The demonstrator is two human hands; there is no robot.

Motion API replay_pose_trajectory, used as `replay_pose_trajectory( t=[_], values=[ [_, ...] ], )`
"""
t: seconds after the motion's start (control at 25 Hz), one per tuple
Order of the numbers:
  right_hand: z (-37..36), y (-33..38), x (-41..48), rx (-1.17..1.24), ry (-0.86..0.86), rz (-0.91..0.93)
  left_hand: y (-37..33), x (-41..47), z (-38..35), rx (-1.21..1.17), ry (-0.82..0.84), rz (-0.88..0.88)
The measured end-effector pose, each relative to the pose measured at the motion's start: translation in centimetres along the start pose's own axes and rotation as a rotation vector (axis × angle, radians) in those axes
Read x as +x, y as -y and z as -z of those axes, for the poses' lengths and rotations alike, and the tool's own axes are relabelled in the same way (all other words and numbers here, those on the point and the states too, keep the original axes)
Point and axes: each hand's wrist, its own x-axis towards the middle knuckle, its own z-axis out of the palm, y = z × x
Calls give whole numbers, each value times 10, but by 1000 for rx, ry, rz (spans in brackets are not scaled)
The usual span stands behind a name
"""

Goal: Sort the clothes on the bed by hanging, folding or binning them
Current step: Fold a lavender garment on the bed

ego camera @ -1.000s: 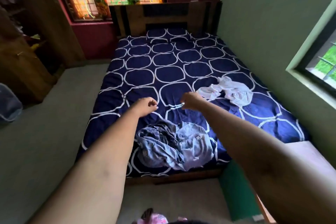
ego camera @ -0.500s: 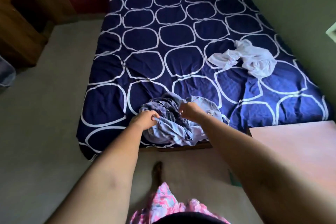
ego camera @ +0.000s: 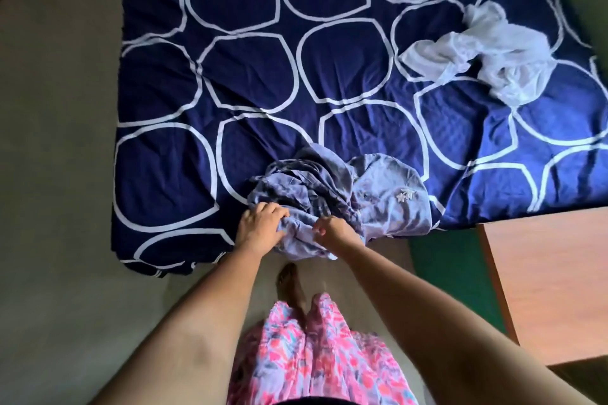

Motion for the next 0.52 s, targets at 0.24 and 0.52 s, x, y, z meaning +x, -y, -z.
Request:
replay_pose_trajectory(
  t=[0.24,0.52],
  values=[
    [-13,8,20,-18,-65,-47,16,25,9,-312,-83,-64],
    [113,42,22,302,-184,59,7,68,111,-791,-138,-23]
  ],
)
